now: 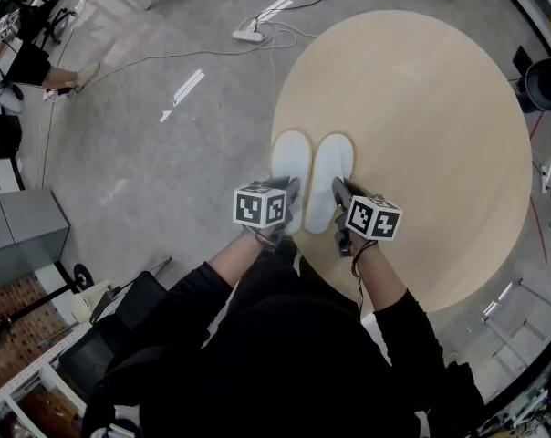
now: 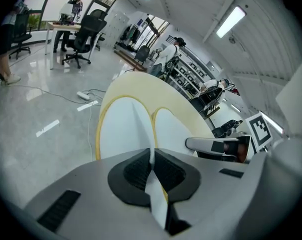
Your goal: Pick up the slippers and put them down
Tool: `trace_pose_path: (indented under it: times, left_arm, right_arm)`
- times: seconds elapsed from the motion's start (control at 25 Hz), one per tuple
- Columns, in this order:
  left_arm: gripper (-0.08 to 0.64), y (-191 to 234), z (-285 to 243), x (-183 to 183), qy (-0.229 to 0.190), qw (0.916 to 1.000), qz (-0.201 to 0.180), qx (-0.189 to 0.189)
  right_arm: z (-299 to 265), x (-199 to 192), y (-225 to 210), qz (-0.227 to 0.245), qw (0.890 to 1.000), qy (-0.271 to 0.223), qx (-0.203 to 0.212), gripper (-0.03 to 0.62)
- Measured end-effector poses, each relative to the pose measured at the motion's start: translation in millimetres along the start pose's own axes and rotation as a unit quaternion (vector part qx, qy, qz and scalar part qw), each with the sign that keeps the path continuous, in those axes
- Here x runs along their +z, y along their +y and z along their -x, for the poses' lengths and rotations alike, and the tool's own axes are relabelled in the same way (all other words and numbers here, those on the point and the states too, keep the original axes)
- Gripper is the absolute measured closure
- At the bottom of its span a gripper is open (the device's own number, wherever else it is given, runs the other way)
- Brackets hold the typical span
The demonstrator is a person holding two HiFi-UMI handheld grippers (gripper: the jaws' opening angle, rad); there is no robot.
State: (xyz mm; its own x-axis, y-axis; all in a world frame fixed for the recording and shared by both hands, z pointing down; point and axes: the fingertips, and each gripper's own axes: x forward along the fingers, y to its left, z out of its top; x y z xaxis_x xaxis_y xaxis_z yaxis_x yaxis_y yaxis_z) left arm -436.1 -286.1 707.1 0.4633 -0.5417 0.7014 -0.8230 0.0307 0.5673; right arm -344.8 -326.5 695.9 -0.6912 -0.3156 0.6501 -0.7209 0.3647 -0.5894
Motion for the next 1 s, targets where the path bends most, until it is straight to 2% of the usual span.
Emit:
trace_pose_path:
  times: [0.28,0.4,0.52,0.76,1.0]
  left_arm:
    - [0.526,-18,38,12,-0.037,0.9982,-0.020,-0.043]
    - [0.526,-33,50,3,-0.036,0.9965,-0.039,-0.064]
    - [0.526,-55,45,5,-0.028,0.9928,-0.053,-0.104]
    - [0.526,-118,63,6,-0.009,0.9777,-0.079,-0.195]
    - [0.526,-171,58,1,-0.002,0.9581,-0.101,-0.268]
  right_arm:
    - [46,9,11,-0.030,0.998,-0.054,0.001,0.560]
    - [75,7,13,-0.045,0.996,-0.081,-0.001,0.560]
    - [104,16,3,-0.061,0.991,-0.117,-0.009,0.560]
    - [182,26,16,-0.063,0.979,-0.187,-0.047,0.560]
    - [244,13,6,-0.087,0.960,-0.247,-0.103,0.560]
